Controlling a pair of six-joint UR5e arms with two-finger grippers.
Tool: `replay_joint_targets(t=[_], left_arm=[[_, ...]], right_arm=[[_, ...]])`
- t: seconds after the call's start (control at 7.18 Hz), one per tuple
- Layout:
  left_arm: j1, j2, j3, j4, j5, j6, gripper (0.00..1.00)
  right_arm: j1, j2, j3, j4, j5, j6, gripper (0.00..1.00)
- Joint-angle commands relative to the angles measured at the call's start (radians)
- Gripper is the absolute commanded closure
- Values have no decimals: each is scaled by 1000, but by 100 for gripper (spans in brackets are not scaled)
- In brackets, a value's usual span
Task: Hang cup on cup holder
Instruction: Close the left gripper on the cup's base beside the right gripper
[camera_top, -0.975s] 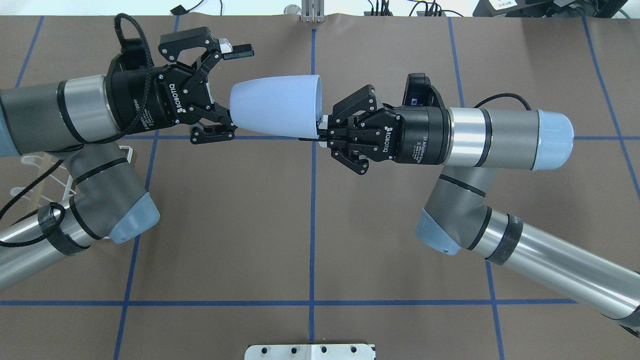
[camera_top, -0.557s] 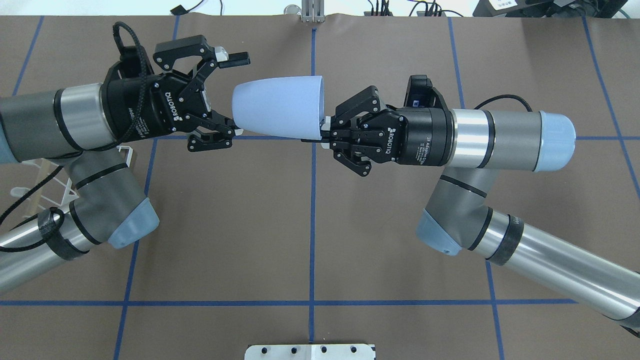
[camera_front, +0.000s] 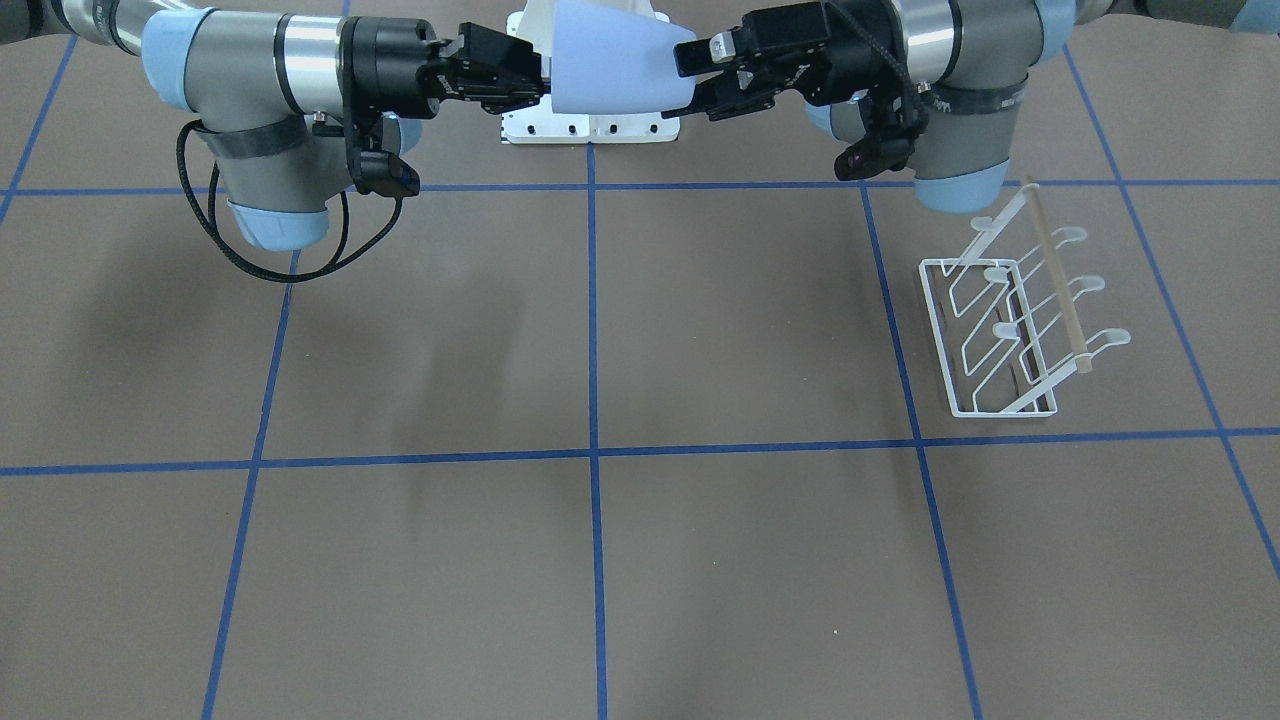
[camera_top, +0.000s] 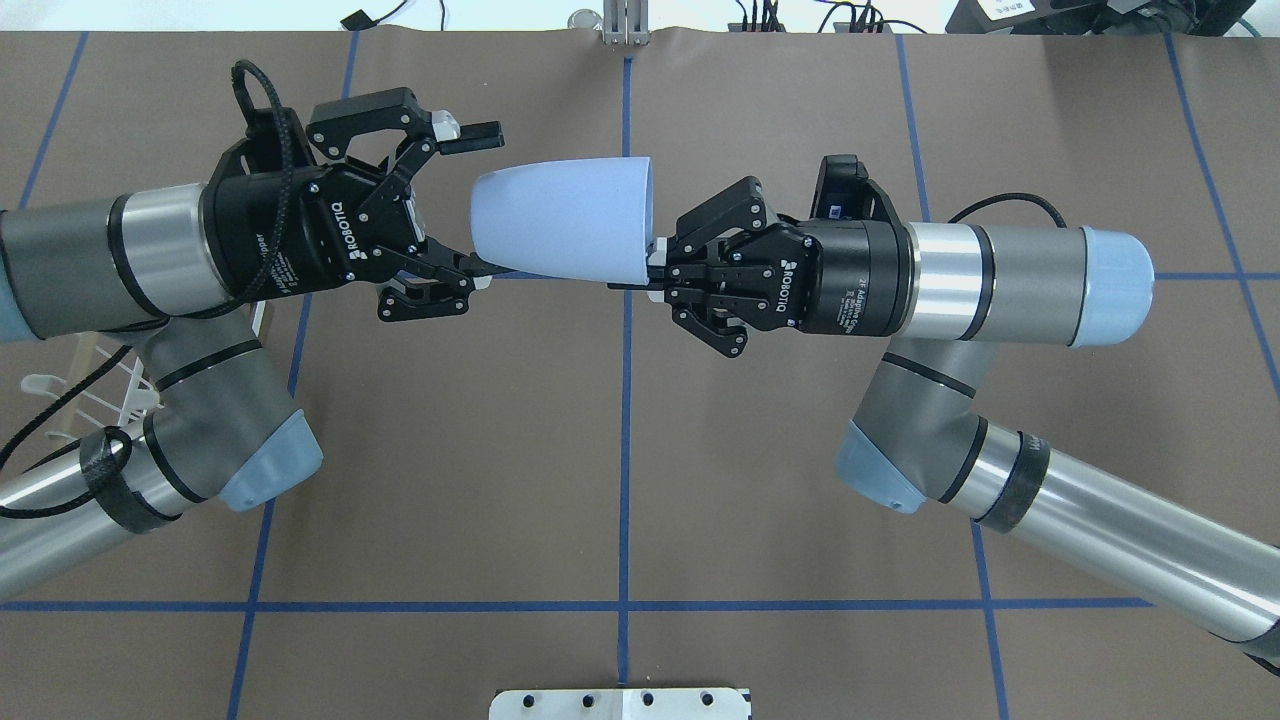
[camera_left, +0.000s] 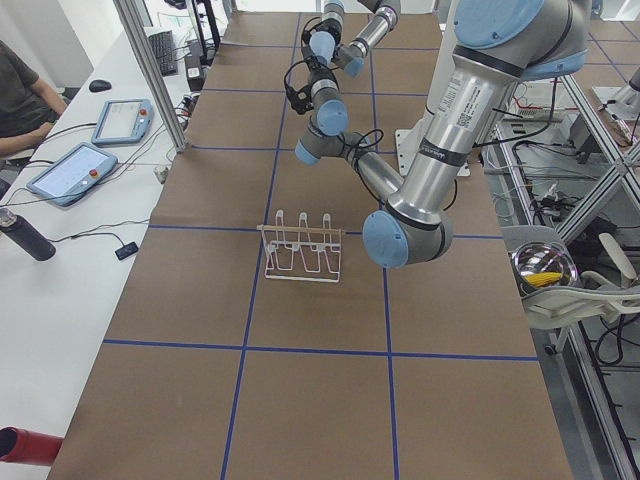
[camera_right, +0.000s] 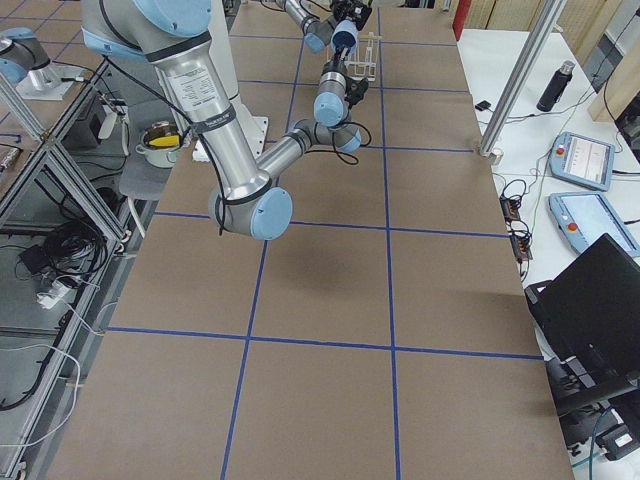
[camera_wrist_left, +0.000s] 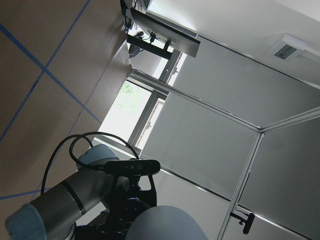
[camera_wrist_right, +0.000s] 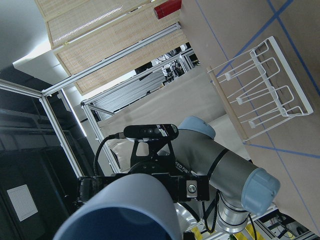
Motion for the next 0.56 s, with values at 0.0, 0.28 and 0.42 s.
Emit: replay_joint_targets(t=[0.0, 0.28, 0.42], left_arm=[[10, -1, -5, -3, 0, 0, 6], [15, -1, -5, -3, 1, 0, 7], [15, -1, -3, -3, 1, 0, 9]], right_arm=[[-1, -2, -5, 2, 0, 0, 100], [-1, -3, -9, 24, 0, 0, 100], [-1, -3, -9, 24, 0, 0, 100]])
